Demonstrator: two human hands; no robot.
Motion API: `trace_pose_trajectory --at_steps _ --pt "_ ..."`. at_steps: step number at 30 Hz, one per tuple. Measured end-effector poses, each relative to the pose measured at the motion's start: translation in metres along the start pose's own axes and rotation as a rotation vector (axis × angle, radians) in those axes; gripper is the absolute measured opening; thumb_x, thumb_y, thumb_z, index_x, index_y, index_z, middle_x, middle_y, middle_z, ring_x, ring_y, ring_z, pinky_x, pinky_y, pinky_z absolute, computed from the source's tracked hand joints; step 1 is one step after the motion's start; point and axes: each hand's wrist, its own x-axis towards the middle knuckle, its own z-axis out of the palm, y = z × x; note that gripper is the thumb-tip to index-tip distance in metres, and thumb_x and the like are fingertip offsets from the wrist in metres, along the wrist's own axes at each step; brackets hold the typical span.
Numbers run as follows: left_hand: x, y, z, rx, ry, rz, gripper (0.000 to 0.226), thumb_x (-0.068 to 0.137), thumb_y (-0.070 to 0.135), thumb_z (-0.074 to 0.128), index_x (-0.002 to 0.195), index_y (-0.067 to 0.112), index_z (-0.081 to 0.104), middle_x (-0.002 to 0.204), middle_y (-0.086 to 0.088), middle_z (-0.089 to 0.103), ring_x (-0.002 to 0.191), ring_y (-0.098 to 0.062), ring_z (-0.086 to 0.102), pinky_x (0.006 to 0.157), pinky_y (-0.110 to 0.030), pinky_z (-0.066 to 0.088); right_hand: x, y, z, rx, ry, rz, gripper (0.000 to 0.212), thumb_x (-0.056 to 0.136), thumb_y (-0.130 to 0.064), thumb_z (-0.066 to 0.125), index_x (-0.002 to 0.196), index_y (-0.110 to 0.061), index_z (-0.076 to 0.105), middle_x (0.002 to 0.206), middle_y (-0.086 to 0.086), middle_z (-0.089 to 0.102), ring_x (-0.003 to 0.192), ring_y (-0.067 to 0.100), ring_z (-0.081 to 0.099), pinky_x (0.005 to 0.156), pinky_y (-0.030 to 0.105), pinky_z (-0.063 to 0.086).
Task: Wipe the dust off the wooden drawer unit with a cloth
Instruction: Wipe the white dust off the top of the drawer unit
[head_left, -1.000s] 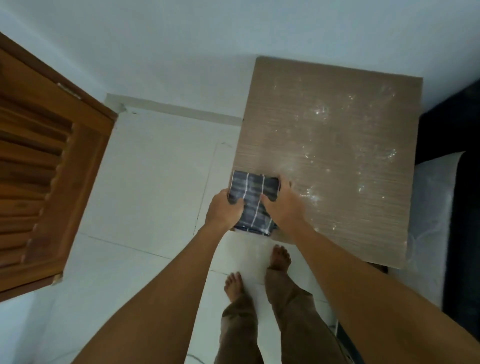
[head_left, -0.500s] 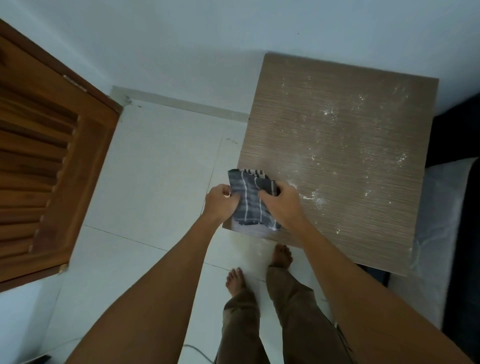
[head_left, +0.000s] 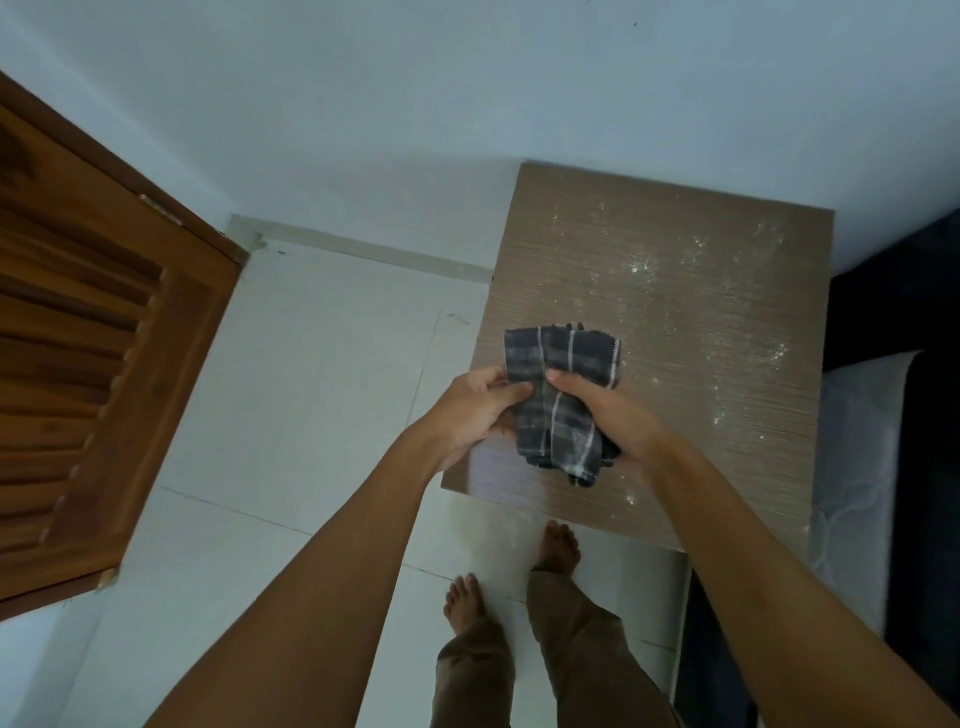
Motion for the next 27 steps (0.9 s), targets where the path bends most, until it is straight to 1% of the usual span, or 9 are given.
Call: trace_pose_trajectory --at_steps 4,8,12,14,17,20,22,25,27 --pt "0.019 0.014 0.000 0.167 0.118 0.013 0.025 0.092 0.023 0.064 0.114 0.013 0.067 0.101 -0.006 0.075 0.091 -0.020 0.072 0.083 -0.035 0.059 0.008 -0.020 -0.020 -0.170 0.194 -0.103 0.009 0.088 -0.022 0.067 0.093 -0.027 0.061 0.093 0.000 0.072 0.080 0.015 0.071 0.069 0.030 0.058" --pt "0.053 0.040 -0.006 0.500 0.304 0.133 0.023 0.095 0.027 0.059 0.109 0.012 0.069 0.100 -0.005 0.073 0.089 -0.018 0.069 0.087 -0.032 0.055 0.032 -0.071 -0.055 -0.475 0.311 -0.334 0.009 0.092 -0.021 0.060 0.101 -0.021 0.060 0.090 -0.001 0.067 0.081 0.015 0.068 0.063 0.025 0.055" --pt "0.094 0.066 -0.010 0.728 0.371 0.210 0.023 0.096 0.024 0.056 0.101 0.005 0.069 0.106 -0.012 0.068 0.098 -0.022 0.062 0.091 -0.032 0.048 0.079 -0.141 -0.075 -1.000 0.408 -0.697 0.009 0.097 -0.022 0.055 0.093 -0.015 0.057 0.071 0.001 0.062 0.049 0.013 0.059 0.042 0.018 0.044" --pt "0.116 0.072 -0.013 0.757 0.424 0.218 0.026 0.096 0.023 0.055 0.114 0.010 0.067 0.117 -0.006 0.066 0.111 -0.021 0.060 0.088 -0.025 0.045 0.114 -0.172 -0.072 -1.304 0.438 -0.933 0.010 0.093 -0.013 0.052 0.097 -0.011 0.061 0.084 0.011 0.065 0.063 0.027 0.058 0.056 0.025 0.040" --pt "0.147 0.064 -0.019 0.774 0.520 0.166 0.042 0.097 0.026 0.054 0.136 0.014 0.053 0.136 -0.007 0.055 0.126 -0.023 0.051 0.100 -0.029 0.039 0.175 -0.194 -0.059 -1.658 0.482 -1.131 0.028 0.090 -0.010 0.053 0.117 -0.012 0.061 0.105 0.017 0.065 0.090 0.038 0.061 0.070 0.040 0.045" --pt "0.166 0.049 -0.022 0.745 0.597 0.142 0.046 0.098 0.027 0.052 0.142 0.011 0.047 0.139 -0.010 0.054 0.128 -0.025 0.050 0.106 -0.033 0.039 0.226 -0.186 -0.045 -1.970 0.486 -1.009 0.019 0.090 -0.013 0.059 0.109 -0.012 0.062 0.097 0.013 0.067 0.082 0.035 0.063 0.066 0.041 0.052" --pt "0.172 0.041 -0.026 0.691 0.659 0.192 0.034 0.098 0.022 0.052 0.129 0.012 0.061 0.117 -0.007 0.067 0.109 -0.022 0.061 0.092 -0.027 0.045 0.250 -0.171 -0.044 -2.056 0.481 -0.901 0.016 0.089 -0.013 0.059 0.105 -0.013 0.062 0.093 0.010 0.066 0.081 0.033 0.063 0.065 0.039 0.053" --pt "0.178 0.036 -0.035 0.576 0.672 0.198 0.023 0.095 0.018 0.059 0.114 0.014 0.070 0.075 0.006 0.064 0.081 -0.014 0.065 0.078 -0.018 0.049 0.266 -0.158 -0.054 -1.910 0.437 -0.800 0.027 0.090 -0.015 0.053 0.117 -0.013 0.058 0.108 0.013 0.064 0.098 0.035 0.060 0.074 0.040 0.047" --pt "0.181 0.036 -0.043 0.464 0.634 0.151 0.024 0.092 0.014 0.065 0.115 0.012 0.071 0.086 0.001 0.068 0.092 -0.019 0.068 0.088 -0.025 0.052 0.269 -0.154 -0.062 -1.762 0.313 -0.662 0.045 0.095 -0.027 0.047 0.138 -0.015 0.044 0.134 0.016 0.054 0.121 0.036 0.051 0.096 0.045 0.042"
